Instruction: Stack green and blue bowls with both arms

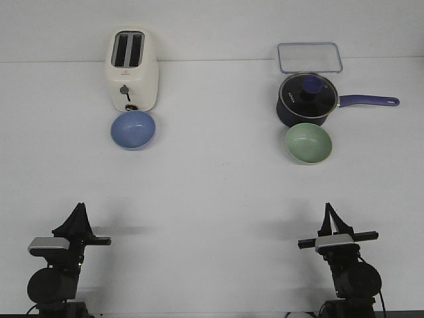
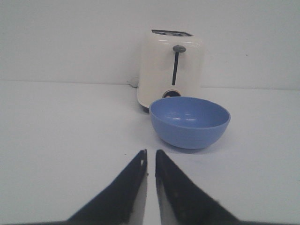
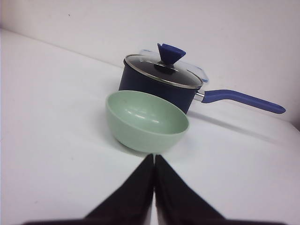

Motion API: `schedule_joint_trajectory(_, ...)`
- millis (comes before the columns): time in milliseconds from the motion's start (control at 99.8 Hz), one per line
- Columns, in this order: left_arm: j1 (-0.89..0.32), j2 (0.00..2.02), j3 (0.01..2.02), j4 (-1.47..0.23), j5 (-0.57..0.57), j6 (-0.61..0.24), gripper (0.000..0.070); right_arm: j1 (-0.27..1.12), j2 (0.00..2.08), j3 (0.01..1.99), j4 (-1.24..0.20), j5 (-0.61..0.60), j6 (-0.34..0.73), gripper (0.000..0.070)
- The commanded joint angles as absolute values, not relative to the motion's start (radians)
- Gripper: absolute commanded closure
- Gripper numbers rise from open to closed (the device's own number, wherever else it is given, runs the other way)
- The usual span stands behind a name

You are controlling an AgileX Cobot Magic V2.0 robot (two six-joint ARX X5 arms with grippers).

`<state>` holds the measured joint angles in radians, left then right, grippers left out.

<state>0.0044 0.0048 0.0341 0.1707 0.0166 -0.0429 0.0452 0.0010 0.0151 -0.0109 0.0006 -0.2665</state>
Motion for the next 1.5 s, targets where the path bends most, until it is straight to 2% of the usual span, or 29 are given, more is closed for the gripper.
schedule_joint_trajectory(0, 0.006, 0.003, 0.014, 0.181, 0.019, -0.045, 0.0685, 0.046, 0.001, 0.013, 0.001, 0.000, -0.278, 0.0700)
schedule_joint_trajectory(851, 0.006, 0.003, 0.014, 0.181, 0.019, -0.045, 0.0685, 0.046, 0.001, 0.013, 0.001, -0.001, -0.272, 0.0700)
schedule_joint_trajectory(1092, 0.006, 0.003, 0.014, 0.181, 0.019, -0.045, 0.0685, 0.046, 0.001, 0.013, 0.009, -0.003, -0.022, 0.0700)
schedule_joint_trajectory(1262, 0.006, 0.003, 0.014, 0.181, 0.019, -0.045, 0.0685, 0.046, 0.001, 0.013, 0.005, 0.000, 0.217, 0.0700)
schedule_joint_trajectory(1342, 0.006, 0.003, 0.014, 0.181, 0.019, -0.045, 0.0685, 0.046, 0.001, 0.027, -0.006, -0.001, 0.281, 0.0700)
schedule_joint_trajectory(1492, 0.006, 0.003, 0.014, 0.181, 0.019, -0.045, 0.0685, 0.046, 0.040, 0.106, -0.088, -0.001, 0.326, 0.0700)
